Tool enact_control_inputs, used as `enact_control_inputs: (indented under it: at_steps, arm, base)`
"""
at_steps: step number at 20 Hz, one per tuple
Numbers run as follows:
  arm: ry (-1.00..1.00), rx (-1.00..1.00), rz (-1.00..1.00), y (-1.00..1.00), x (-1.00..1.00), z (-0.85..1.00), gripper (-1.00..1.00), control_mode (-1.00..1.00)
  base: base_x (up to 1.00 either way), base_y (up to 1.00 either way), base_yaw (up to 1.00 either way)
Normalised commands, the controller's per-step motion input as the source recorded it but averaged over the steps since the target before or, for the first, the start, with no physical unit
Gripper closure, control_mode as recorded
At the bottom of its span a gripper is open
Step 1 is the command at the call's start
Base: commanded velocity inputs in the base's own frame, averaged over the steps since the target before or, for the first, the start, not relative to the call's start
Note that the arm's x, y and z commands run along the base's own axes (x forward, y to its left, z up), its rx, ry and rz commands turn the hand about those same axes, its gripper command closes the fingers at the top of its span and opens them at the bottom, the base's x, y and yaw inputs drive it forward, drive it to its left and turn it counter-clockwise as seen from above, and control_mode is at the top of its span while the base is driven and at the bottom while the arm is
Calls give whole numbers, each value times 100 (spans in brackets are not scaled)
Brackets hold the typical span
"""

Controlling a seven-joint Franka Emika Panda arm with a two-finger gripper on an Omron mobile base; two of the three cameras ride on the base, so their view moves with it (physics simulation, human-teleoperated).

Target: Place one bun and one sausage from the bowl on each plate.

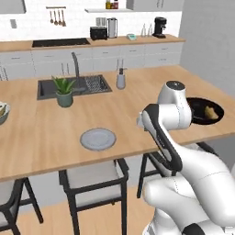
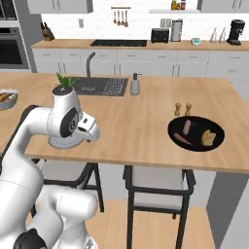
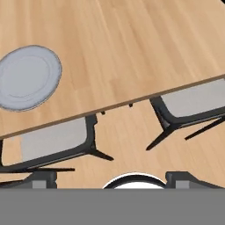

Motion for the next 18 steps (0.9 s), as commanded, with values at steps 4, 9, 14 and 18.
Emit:
enact_control_inputs:
  at_steps: [4, 9, 14, 18]
  arm:
    - [0, 0, 0, 0, 0, 0, -100, 100]
    - [0, 0, 0, 0, 0, 0, -100, 100]
    - [0, 0, 0, 0, 0, 0, -100, 100]
    - [0, 0, 0, 0, 0, 0, -100, 100]
  base:
    - [35, -100, -7]
    - [48, -100, -4]
    - [73, -100, 0]
    - [88, -91, 0]
